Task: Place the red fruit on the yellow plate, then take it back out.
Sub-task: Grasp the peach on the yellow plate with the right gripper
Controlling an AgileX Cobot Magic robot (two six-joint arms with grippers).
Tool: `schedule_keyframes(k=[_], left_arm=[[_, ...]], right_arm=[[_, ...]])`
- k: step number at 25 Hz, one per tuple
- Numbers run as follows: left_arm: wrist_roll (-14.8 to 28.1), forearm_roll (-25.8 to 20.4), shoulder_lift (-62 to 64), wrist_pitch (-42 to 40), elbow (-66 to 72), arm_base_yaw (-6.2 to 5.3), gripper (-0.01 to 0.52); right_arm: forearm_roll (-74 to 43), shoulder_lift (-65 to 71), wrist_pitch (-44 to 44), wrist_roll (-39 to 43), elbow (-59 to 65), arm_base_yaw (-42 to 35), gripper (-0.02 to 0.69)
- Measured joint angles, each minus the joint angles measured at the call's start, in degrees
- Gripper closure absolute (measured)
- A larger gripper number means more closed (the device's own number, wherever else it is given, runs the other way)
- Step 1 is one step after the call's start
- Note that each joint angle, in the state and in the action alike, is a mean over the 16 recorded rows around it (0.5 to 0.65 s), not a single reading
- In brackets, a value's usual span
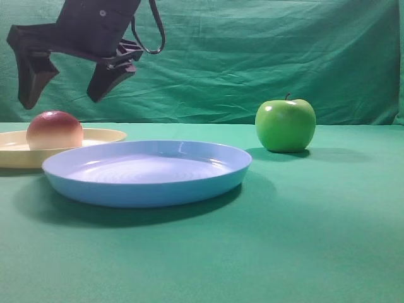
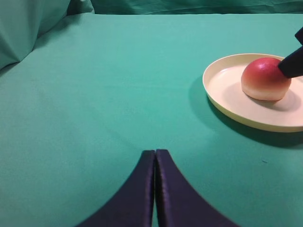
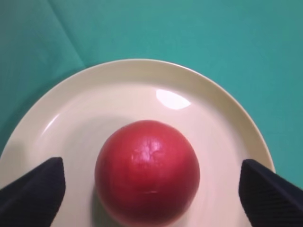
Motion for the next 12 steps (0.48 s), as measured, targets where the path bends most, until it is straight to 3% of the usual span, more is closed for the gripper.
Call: schedule_keyframes(k=[6,12], left_arm=[[0.0,0.0,0.0,0.0,0.0,0.0,0.514],[0.0,0.0,0.0,0.0,0.0,0.0,0.514]], right_arm=[[1.2,2.4,-3.5,0.2,-0.1,0.1,0.037],[1.9,3.8,-2.8,0.2,-1.0,0.0,0.19]])
